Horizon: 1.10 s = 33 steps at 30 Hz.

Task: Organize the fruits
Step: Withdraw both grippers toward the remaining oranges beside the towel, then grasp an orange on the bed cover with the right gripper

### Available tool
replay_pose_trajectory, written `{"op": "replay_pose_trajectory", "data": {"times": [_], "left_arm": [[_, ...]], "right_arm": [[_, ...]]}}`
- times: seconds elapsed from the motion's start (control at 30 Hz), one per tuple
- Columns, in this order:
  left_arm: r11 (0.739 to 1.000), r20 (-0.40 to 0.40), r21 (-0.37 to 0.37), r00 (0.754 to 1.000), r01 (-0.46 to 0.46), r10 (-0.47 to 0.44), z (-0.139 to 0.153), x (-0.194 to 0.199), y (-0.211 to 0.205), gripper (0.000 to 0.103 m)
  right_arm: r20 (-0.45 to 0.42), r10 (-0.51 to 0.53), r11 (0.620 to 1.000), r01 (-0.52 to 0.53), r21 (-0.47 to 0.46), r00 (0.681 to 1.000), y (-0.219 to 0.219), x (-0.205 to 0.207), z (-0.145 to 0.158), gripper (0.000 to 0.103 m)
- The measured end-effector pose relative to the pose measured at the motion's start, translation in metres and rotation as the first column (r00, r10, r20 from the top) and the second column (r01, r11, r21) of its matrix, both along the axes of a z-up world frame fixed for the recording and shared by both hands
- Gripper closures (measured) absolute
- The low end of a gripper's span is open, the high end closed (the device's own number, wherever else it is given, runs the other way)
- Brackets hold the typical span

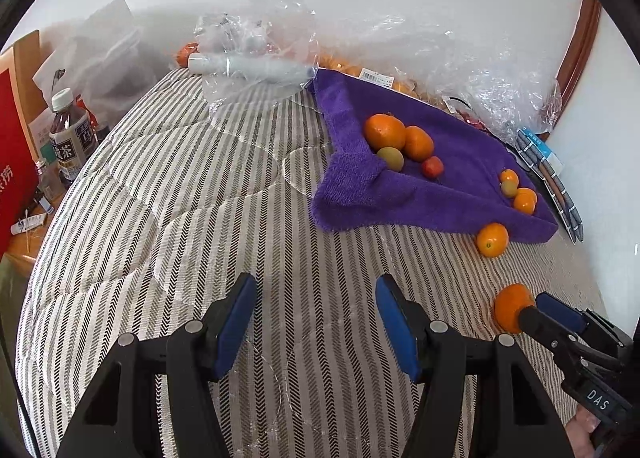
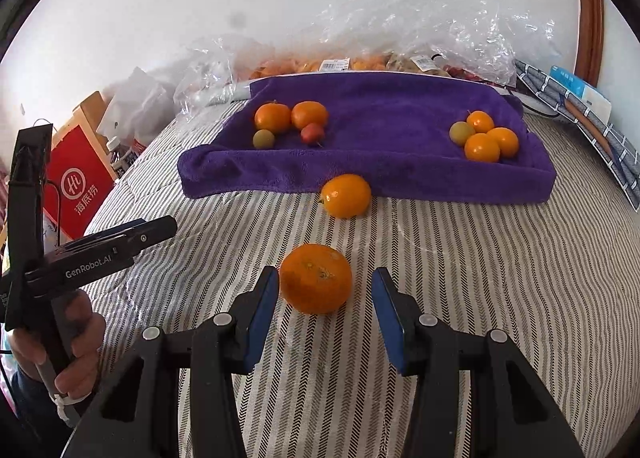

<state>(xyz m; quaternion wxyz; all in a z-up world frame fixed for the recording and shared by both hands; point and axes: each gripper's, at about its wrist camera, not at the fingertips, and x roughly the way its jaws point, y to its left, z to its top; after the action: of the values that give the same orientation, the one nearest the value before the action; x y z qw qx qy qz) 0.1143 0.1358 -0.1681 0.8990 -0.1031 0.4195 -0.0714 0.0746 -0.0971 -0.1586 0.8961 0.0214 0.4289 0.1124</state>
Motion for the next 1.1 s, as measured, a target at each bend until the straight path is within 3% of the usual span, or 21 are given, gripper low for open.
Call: {"op": "replay_pose_trajectory", "data": {"times": [0.2,0.27,0.6,0.7,0.83,1.1], "left_arm": [[1.0,0.001,-0.014,1.0,0.0,0.0,0.0,0.0,0.002,0.043],[1.0,0.001,-0.022,1.0,0.0,0.0,0.0,0.0,0.003,0.043],[1.0,0.002,-0.031,1.0,0.006,-0.006,-0.001,-0.002,0.003,0.04],[0.998,-0.009,0.058,1.0,-0.003,0.003,0.0,-0.006,-0.014,0.041],[0.999,-0.03,0.02,0.999,0.038,-0.038,0.002,-0.008,-0.044,0.041],[0.992,-0.004,0.028,0.993,0.119,-0.119,0.012,0.015,-0.12,0.04]], "right_arm": [[-0.016,0.016,0.999,-0.017,-0.034,1.0,0.008,0.008,-0.014,0.056],[-0.028,0.025,0.998,-0.026,-0.049,0.999,0.01,0.01,-0.017,0.061],[0.027,-0.033,0.999,0.033,-0.01,0.999,-0.026,-0.001,-0.001,0.061],[0.039,-0.065,0.998,0.065,-0.003,0.997,-0.05,-0.004,0.006,0.061],[0.061,-0.109,0.994,0.111,-0.017,0.992,-0.085,-0.011,0.012,0.061],[0.065,-0.177,0.984,0.179,-0.016,0.982,-0.143,-0.026,0.017,0.061]]}}
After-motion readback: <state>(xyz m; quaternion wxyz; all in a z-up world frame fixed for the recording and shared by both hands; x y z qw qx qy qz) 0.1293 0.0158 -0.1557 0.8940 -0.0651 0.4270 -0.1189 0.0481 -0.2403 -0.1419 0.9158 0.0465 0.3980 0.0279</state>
